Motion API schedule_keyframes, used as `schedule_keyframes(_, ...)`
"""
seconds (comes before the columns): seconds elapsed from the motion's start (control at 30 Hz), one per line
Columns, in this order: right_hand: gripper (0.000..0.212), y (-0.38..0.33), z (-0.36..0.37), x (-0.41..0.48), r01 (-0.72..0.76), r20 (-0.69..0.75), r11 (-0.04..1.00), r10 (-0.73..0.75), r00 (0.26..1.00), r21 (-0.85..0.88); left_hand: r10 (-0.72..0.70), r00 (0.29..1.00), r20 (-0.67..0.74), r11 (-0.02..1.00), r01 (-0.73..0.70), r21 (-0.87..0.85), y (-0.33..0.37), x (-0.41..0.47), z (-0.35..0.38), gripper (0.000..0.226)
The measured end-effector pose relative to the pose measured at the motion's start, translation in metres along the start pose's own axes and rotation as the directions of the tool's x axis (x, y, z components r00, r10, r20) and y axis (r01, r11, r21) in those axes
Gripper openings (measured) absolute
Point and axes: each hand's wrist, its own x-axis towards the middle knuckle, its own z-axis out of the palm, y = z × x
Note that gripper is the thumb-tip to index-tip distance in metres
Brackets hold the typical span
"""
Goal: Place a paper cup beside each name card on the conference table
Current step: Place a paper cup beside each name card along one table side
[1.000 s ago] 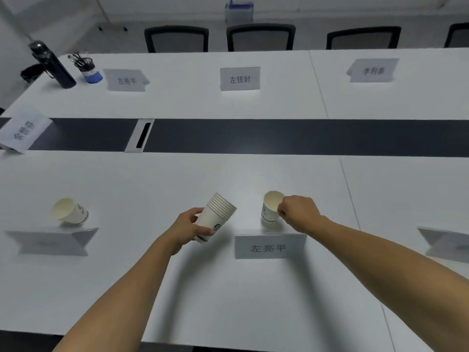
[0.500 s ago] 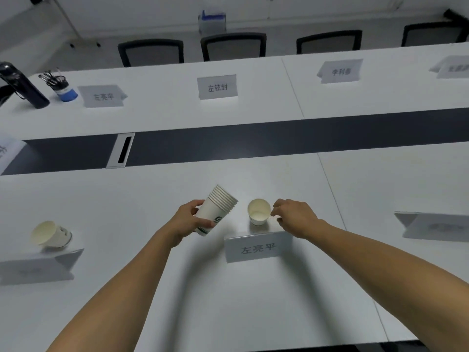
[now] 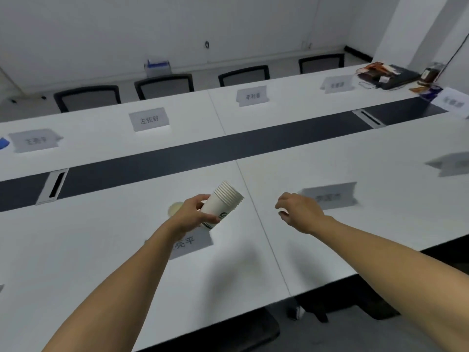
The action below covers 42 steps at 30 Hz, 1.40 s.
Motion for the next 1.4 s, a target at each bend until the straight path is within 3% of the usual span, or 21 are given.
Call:
schedule_keyframes(0.37, 0.03, 0.142, -0.04, -0.118, -0.147, -0.121, 0.987, 0.155, 0.98, 0.07, 0.07, 0.984, 0.162, 0.995, -0.081, 0.064, 0.082, -0.004, 0.166, 0.062)
schedule_keyframes(0.83, 0.03, 0.228, -0.074, -0.054, -0.005, -0.132, 0.982, 0.03, 0.991, 0.188, 0.108, 0.942, 0.319, 0.979, -0.157, 0.133, 0.166, 0.11, 0.238, 0.055)
schedule_keyframes(1.13, 0.025, 0.29, -0.065, -0.024, 0.068, -0.128, 0.969, -0.039, 0.991, 0.239, 0.023, 0.951, 0.309, 0.986, -0.072, 0.147, 0.197, 0.146, 0.268, 0.052)
schedule_keyframes(1.4, 0.028, 0.35, -0.071, 0.007, 0.207, -0.063, 0.94, -0.197, 0.978, 0.271, -0.074, 0.988, 0.139, 0.995, 0.065, 0.072, 0.209, 0.15, 0.313, 0.057)
